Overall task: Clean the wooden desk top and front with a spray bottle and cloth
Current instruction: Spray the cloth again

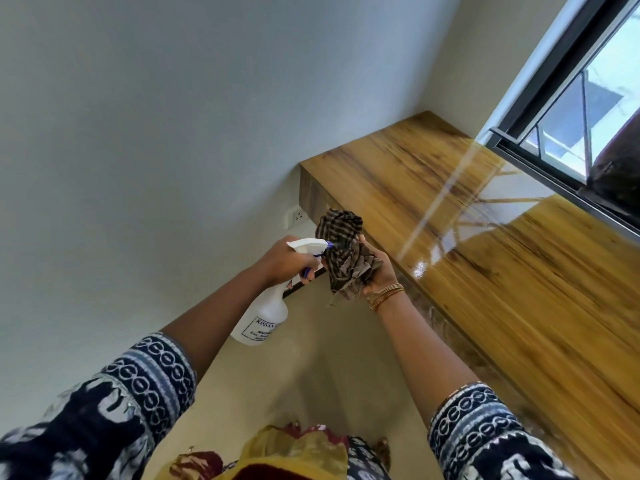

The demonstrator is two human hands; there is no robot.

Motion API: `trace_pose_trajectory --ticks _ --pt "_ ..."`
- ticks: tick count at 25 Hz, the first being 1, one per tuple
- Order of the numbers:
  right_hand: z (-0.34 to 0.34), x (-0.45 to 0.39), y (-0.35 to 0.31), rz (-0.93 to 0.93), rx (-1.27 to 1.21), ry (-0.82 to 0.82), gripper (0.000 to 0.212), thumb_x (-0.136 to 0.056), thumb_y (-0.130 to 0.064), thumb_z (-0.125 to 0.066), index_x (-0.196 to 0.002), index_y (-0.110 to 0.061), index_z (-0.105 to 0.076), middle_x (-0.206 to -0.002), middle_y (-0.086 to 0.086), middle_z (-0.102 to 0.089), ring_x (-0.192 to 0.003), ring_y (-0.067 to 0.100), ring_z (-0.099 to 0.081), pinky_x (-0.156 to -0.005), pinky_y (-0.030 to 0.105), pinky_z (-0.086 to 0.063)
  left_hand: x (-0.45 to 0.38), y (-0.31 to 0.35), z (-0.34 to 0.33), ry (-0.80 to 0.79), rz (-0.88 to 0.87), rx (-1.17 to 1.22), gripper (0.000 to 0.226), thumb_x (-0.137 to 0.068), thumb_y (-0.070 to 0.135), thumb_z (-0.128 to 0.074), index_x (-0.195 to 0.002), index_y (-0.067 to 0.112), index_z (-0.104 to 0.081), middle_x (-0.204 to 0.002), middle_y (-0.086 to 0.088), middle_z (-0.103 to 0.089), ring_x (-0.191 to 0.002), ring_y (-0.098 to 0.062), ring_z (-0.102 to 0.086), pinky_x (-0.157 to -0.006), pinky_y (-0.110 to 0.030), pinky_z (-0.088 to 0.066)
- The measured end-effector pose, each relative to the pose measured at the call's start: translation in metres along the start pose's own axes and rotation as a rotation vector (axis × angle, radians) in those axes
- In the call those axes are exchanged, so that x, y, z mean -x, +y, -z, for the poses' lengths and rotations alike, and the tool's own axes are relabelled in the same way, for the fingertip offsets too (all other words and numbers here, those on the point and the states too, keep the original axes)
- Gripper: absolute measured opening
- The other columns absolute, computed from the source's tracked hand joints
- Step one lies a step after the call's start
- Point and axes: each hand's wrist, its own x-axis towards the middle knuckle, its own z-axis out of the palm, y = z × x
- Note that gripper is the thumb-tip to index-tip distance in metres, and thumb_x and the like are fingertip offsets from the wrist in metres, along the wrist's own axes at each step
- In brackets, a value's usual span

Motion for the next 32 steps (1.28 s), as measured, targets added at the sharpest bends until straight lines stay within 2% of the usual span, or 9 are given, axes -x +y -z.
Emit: trace_pose_trajectory --ticks 4,7,10,14,18,20,23,28,32 --pt "-0.005 -0.003 0.002 0.001 0.000 -0.031 0.060 -0.104 -0.036 -0.031 -0.091 -0.002 -0.078 -0.094 0.016 -0.074 -0.081 0.027 -0.073 -0.073 0.034 -0.061 0.004 0.001 -0.001 0.090 0.006 -0.142 0.015 -0.086 0.011 -0.066 -0.073 0.006 -0.063 -0.054 -0.009 -0.062 -0.042 -0.019 -0.053 -0.038 -0.020 -0.039" --pt "-0.003 -0.009 0.002 -0.020 -0.008 -0.022 0.054 -0.102 -0.038 -0.037 -0.104 0.001 -0.075 -0.108 0.020 -0.070 -0.092 0.031 -0.070 -0.087 0.039 -0.058 0.006 0.001 0.005 0.072 0.003 -0.153 0.006 -0.084 0.008 -0.065 -0.081 0.004 -0.068 -0.066 -0.009 -0.070 -0.056 -0.018 -0.065 -0.039 -0.024 -0.044" --pt "0.001 -0.015 0.000 -0.038 0.015 -0.027 0.051 -0.099 -0.038 -0.040 -0.112 0.001 -0.071 -0.114 0.023 -0.067 -0.096 0.034 -0.068 -0.089 0.043 -0.056 0.009 -0.002 0.011 0.092 -0.013 -0.115 0.007 -0.083 0.004 -0.062 -0.086 0.003 -0.069 -0.075 -0.008 -0.071 -0.072 -0.021 -0.070 -0.039 -0.023 -0.044" --pt "0.002 -0.016 -0.003 -0.037 0.016 -0.030 0.053 -0.099 -0.038 -0.041 -0.134 0.000 -0.052 -0.118 0.023 -0.063 -0.097 0.033 -0.067 -0.090 0.043 -0.055 0.010 0.000 0.011 0.163 -0.022 -0.127 0.012 -0.078 0.004 -0.059 -0.069 0.002 -0.066 -0.058 -0.013 -0.065 -0.051 -0.026 -0.062 -0.041 -0.025 -0.044" --pt "0.005 -0.022 -0.012 -0.036 0.061 -0.049 0.048 -0.099 -0.037 -0.043 -0.122 0.000 -0.065 -0.120 0.024 -0.064 -0.100 0.035 -0.067 -0.099 0.046 -0.048 0.005 0.001 0.011 0.156 0.008 -0.203 0.013 -0.079 0.008 -0.061 -0.066 0.007 -0.064 -0.054 -0.008 -0.063 -0.045 -0.020 -0.058 -0.041 -0.024 -0.044" --pt "0.006 -0.024 -0.016 -0.026 0.072 -0.036 0.050 -0.096 -0.037 -0.047 -0.130 -0.002 -0.057 -0.122 0.024 -0.063 -0.103 0.035 -0.065 -0.101 0.047 -0.046 0.003 0.001 0.014 0.126 0.001 -0.150 0.009 -0.075 0.009 -0.061 -0.070 0.005 -0.067 -0.063 -0.010 -0.069 -0.060 -0.024 -0.068 -0.042 -0.026 -0.046" --pt "0.007 -0.026 -0.020 -0.023 0.106 -0.020 0.062 -0.091 -0.037 -0.052 -0.141 -0.002 -0.046 -0.126 0.023 -0.060 -0.107 0.036 -0.062 -0.098 0.046 -0.049 0.002 0.000 0.018 0.118 -0.026 -0.054 0.020 -0.065 0.020 -0.055 -0.073 0.008 -0.070 -0.073 -0.009 -0.072 -0.075 -0.023 -0.071 -0.042 -0.026 -0.047" --pt "0.005 -0.023 -0.024 -0.011 0.112 -0.028 0.058 -0.096 -0.035 -0.047 -0.143 -0.001 -0.043 -0.130 0.025 -0.057 -0.104 0.036 -0.064 -0.097 0.047 -0.050 -0.003 -0.001 0.011 0.233 -0.058 -0.115 0.012 -0.077 0.005 -0.060 -0.068 0.002 -0.066 -0.058 -0.013 -0.066 -0.053 -0.029 -0.066 -0.045 -0.028 -0.048" --pt "0.008 -0.020 -0.028 0.001 0.103 0.015 0.047 -0.102 -0.036 -0.040 -0.121 0.000 -0.064 -0.112 0.022 -0.068 -0.095 0.034 -0.069 -0.096 0.046 -0.049 -0.007 -0.003 0.013 0.239 -0.044 -0.113 0.010 -0.077 0.004 -0.060 -0.069 0.003 -0.065 -0.056 -0.011 -0.065 -0.048 -0.023 -0.064 -0.044 -0.027 -0.048"
